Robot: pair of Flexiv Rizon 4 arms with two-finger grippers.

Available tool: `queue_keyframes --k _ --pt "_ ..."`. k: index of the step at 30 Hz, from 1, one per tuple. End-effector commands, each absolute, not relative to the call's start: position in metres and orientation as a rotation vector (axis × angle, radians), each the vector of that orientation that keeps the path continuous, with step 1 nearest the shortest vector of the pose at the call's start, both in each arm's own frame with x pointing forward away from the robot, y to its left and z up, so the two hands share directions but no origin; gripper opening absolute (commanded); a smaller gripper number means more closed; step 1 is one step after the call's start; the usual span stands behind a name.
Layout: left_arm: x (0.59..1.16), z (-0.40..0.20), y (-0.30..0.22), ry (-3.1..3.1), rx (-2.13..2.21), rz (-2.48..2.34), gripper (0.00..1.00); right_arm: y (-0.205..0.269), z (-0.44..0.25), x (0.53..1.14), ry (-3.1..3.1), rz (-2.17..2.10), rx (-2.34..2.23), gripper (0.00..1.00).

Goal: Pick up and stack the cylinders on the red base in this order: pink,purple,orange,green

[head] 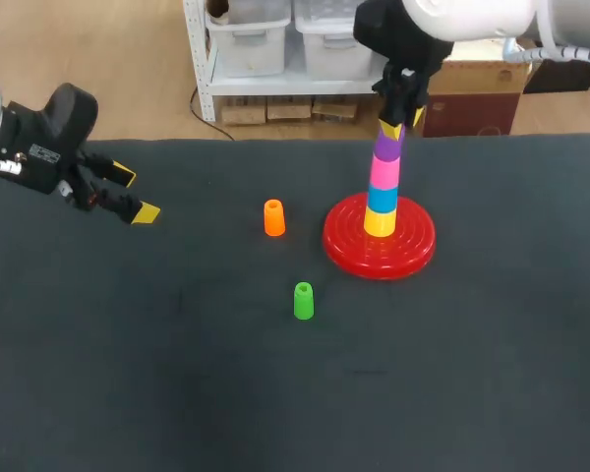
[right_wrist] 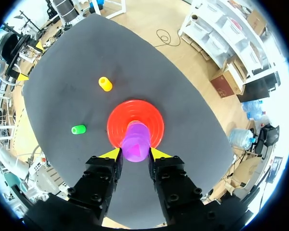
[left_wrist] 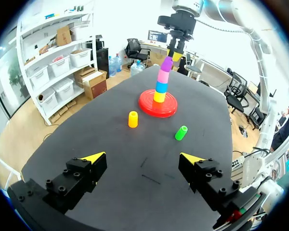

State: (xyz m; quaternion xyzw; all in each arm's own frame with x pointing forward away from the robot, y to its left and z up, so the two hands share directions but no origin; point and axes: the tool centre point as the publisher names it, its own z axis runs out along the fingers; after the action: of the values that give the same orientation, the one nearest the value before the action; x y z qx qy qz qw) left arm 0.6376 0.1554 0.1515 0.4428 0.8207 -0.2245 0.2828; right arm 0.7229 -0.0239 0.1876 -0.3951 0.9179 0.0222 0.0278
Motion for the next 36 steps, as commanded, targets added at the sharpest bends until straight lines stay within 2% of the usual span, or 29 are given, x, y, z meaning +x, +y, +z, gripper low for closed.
queue_keyframes --k 1,21,23,24,29,36 --pt "0.64 0.151 0.155 2.202 1.19 -0.601 1.0 -0.017 0.19 0.734 2.851 0.06 -1.251 0.0" --pt "0.64 0.151 0.155 2.202 1.19 -0.601 1.0 -0.025 0.155 0.71 2.902 0.07 -1.304 0.0" --pt "0.64 0.151 0.155 2.202 1.19 -0.601 1.0 -0.021 0.163 0.712 2.858 0.03 -1.326 0.45" --pt "0.64 0.151 0.155 2.202 1.19 -0.601 1.0 -0.019 0.167 0.713 2.834 0.018 -1.331 1.0" --pt "0.64 0.151 0.155 2.202 1.19 -0.601 1.0 -0.005 0.192 0.725 2.738 -0.093 -1.384 1.0" --pt "0.64 0.151 0.155 2.202 1.19 -0.601 1.0 0.053 0.181 0.736 2.617 -0.048 -1.588 1.0"
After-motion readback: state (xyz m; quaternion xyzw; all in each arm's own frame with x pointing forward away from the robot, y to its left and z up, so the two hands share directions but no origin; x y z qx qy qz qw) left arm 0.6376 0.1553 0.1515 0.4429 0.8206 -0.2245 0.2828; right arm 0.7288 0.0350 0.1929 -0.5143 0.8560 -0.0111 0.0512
